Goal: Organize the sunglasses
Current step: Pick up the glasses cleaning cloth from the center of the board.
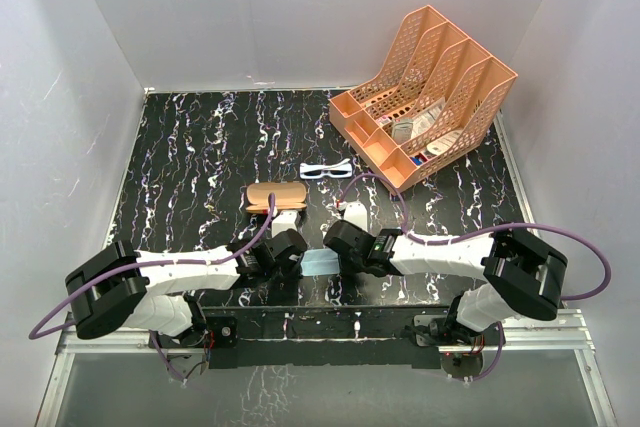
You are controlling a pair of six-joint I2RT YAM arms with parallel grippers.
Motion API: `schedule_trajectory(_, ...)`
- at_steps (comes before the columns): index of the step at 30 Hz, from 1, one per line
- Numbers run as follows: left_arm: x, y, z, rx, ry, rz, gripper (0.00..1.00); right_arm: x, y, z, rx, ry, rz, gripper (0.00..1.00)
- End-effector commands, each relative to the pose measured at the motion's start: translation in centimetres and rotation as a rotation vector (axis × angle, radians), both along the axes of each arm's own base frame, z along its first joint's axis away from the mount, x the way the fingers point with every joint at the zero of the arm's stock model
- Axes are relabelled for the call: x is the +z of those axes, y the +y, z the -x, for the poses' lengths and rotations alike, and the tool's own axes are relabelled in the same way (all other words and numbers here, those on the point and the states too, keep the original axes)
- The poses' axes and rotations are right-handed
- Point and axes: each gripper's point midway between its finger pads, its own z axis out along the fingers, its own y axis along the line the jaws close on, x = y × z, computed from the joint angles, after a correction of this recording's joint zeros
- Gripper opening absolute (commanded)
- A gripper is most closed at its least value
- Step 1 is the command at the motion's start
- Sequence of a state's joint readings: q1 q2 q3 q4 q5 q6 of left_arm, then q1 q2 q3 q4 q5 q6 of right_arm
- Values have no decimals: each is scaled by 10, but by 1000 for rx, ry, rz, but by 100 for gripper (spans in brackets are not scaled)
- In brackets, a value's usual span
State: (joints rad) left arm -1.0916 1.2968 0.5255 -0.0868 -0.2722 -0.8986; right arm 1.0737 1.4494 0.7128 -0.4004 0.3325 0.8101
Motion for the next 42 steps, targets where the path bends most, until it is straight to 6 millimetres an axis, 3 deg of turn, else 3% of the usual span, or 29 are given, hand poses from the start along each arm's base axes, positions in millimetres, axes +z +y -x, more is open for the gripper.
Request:
schedule_trajectory(1,-4,6,10,-16,31,-14,0,-23,-40,17,15,62,181,21)
schedule_trajectory(19,-4,6,10,-18,27,-9,0,-33,-45,25,13,115,221,17)
schedule_trajectory(31,-9,6,11,-20,38,-17,0,-36,-32,26,28,115,198,4)
schedule_trajectory(42,-7,6,11,-15,34,-11,0,-36,-21,31,48,112,205,17)
